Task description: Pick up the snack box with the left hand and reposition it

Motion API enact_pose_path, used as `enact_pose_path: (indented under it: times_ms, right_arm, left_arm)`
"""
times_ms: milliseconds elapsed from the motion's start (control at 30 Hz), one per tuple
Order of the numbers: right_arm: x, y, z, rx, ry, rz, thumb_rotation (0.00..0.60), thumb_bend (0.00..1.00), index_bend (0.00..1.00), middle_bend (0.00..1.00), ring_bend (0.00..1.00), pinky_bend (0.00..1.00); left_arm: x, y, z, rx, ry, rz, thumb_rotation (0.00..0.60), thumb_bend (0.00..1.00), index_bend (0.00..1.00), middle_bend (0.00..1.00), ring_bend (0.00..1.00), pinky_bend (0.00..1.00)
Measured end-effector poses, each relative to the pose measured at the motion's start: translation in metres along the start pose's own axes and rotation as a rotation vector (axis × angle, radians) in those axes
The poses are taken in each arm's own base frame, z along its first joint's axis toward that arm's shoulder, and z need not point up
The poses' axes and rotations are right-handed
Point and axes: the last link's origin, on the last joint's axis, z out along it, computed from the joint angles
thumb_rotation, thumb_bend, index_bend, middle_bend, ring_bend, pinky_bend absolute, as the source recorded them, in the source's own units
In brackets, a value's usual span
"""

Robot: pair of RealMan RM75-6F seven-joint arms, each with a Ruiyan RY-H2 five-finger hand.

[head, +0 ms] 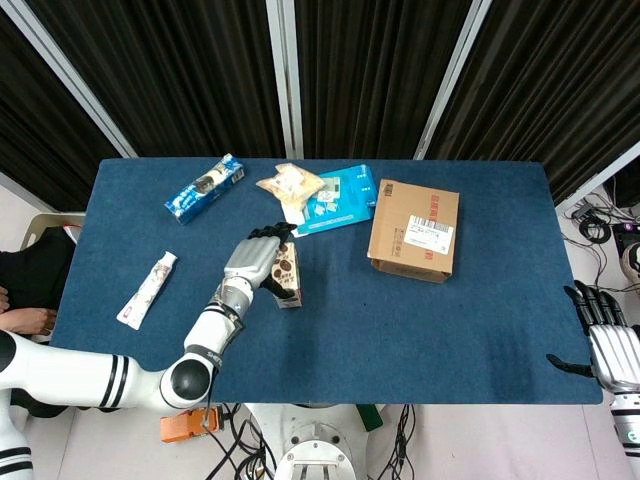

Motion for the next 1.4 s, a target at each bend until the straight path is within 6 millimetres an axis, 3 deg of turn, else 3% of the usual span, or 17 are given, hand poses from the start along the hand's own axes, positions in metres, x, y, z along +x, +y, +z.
enact_pose_path:
  times_ms: [233,267,400,500,767,967,1167,1400]
  right_arm:
    - [0.0,0.002,-0.001,-0.007,0.002,0.003,0.6,0.1,0.0,0.0,0.0,0.0]
    - [0.0,0.002,-0.001,-0.007,0.002,0.004,0.6,0.1,0.0,0.0,0.0,0.0]
    - [0.0,0.003,-0.002,-0.013,0.002,0.006,0.6,0.1,0.0,0.0,0.0,0.0]
    - [0.0,0.003,-0.003,-0.015,0.004,0.008,0.6,0.1,0.0,0.0,0.0,0.0]
    - [0.001,0.005,-0.004,-0.021,0.01,0.013,0.6,0.1,0.0,0.0,0.0,0.0]
    - [0.002,0.006,-0.005,-0.025,0.011,0.016,0.6,0.1,0.0,0.0,0.0,0.0]
    - [0.003,0.005,-0.005,-0.026,0.014,0.015,0.6,0.1,0.0,0.0,0.0,0.0]
    - [0.004,0.005,-0.008,-0.04,0.012,0.011,0.6,0.1,0.0,0.0,0.0,0.0]
  left_arm:
    - [-0.004,-0.004,0.006,0.028,-0.011,0.038,0.6,0.02,0.01,0.04,0.01,0.02]
    - [-0.004,-0.004,0.007,0.032,-0.013,0.049,0.6,0.02,0.02,0.06,0.03,0.04]
    - [-0.006,-0.005,0.009,0.038,-0.006,0.072,0.6,0.02,0.25,0.3,0.24,0.18]
    - [-0.004,-0.004,0.009,0.021,0.009,0.053,0.6,0.03,0.32,0.4,0.33,0.26]
    - [0.008,-0.01,0.005,-0.069,0.054,-0.04,0.6,0.05,0.38,0.42,0.34,0.27]
    - [0.007,-0.02,0.006,-0.187,0.068,-0.199,0.6,0.04,0.38,0.42,0.31,0.18]
    - [-0.006,-0.029,0.014,-0.339,0.079,-0.349,0.6,0.03,0.38,0.42,0.29,0.13]
    - [-0.046,-0.051,0.038,-0.438,0.085,-0.436,0.6,0.03,0.38,0.41,0.28,0.1]
